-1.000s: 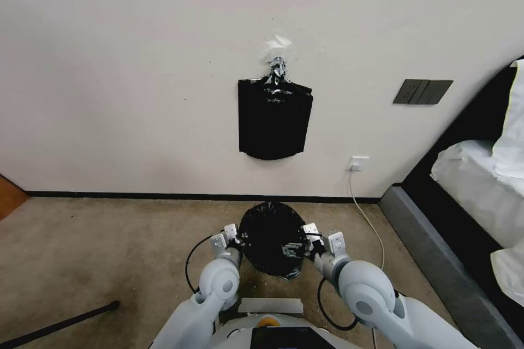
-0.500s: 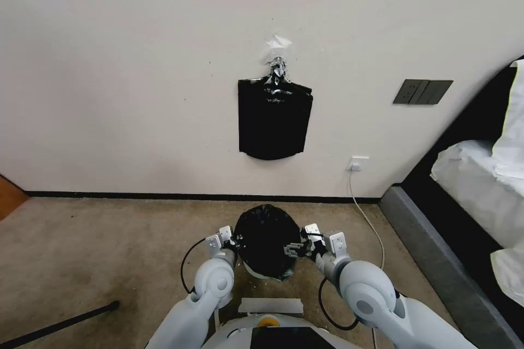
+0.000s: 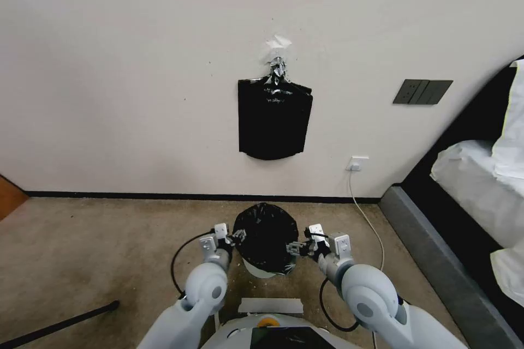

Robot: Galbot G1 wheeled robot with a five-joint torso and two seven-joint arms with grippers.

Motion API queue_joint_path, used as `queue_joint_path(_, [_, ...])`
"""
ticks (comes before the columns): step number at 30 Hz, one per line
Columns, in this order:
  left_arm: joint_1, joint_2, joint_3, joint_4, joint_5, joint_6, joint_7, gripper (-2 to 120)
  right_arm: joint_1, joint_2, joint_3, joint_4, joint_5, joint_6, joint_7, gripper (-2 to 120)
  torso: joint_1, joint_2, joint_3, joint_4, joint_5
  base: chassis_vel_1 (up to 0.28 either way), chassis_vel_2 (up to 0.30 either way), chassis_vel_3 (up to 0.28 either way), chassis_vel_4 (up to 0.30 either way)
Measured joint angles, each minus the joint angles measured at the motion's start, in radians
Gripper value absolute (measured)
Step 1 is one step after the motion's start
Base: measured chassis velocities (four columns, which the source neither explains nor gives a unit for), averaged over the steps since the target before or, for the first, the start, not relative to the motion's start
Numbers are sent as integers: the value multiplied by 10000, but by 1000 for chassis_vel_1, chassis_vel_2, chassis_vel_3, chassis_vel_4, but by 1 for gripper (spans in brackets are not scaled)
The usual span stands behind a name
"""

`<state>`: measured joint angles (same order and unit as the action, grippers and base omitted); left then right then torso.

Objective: Place a trash bag onto the trash bin.

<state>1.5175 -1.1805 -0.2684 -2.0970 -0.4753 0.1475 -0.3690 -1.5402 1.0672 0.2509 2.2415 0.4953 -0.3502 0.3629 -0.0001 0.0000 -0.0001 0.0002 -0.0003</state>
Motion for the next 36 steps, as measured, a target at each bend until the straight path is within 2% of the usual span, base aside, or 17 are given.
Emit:
queue_joint_path(1, [268, -49, -270, 0, 446, -435, 274, 99, -304, 269, 273, -315, -482, 788, -481, 100, 0, 0, 0, -1, -1, 0, 0, 0, 0])
queue_joint_path(2, [268, -49, -270, 0, 446, -435, 274, 99, -304, 269, 273, -315, -482, 788, -481, 100, 0, 0, 0, -1, -1, 0, 0, 0, 0])
queue_joint_path(3, [644, -168, -651, 21, 1109, -1105, 641, 99, -697, 631, 650, -732, -1264, 1877, -1028, 100, 0, 0, 0, -2, 5, 0, 0, 0, 0])
queue_joint_path(4, [880, -243, -890, 36, 1387, -1483, 826, 100, -900, 857, 907, -980, -1808, 2557, -1302, 100, 0, 0, 0, -6, 2, 0, 0, 0, 0])
queue_joint_path(5, [1273, -380, -1243, 45, 1753, -2126, 1101, 100, -1259, 1246, 1295, -1335, -2619, 3502, -1632, 100, 0, 0, 0, 0, 0, 0, 0, 0, 0])
queue_joint_path(6, [1273, -380, -1243, 45, 1753, -2126, 1101, 100, -1259, 1246, 1295, -1335, -2619, 3502, -1632, 100, 0, 0, 0, 0, 0, 0, 0, 0, 0])
queue_joint_path(9, [2172, -741, -1908, -8, 2712, -3334, 1528, 100, -1820, 2129, 1891, -1766, -3819, 5011, -1925, 100, 0, 0, 0, -3, 0, 0, 0, 0, 0])
queue_joint_path(13, [2667, -1028, -2158, -124, 3121, -3856, 1671, 100, -2000, 2599, 2093, -1882, -4252, 5679, -1942, 100, 0, 0, -1, -2, 4, 0, 0, 0, 0])
queue_joint_path(14, [3056, -1284, -2270, -191, 3435, -4257, 1751, 100, -2126, 2966, 2187, -1878, -4495, 6067, -1938, 100, 0, 0, 0, 0, 1, 0, 0, 0, 0])
queue_joint_path(17, [3480, -1652, -2324, -156, 3802, -4797, 1798, 100, -2332, 3434, 2223, -1723, -4707, 6261, -1952, 100, -1, 0, -1, -1, 0, 0, 0, 0, 0])
queue_joint_path(20, [3552, -1714, -2326, -128, 3825, -4876, 1799, 100, -2367, 3505, 2223, -1691, -4719, 6266, -1979, 100, 0, 0, -1, -1, 2, 0, 0, 0, 0])
queue_joint_path(36, [3505, -1707, -2278, -105, 3767, -4833, 1752, 100, -2340, 3462, 2183, -1639, -4643, 6168, -1961, 100, 0, 0, 0, -2, 3, 0, 0, 0, 0])
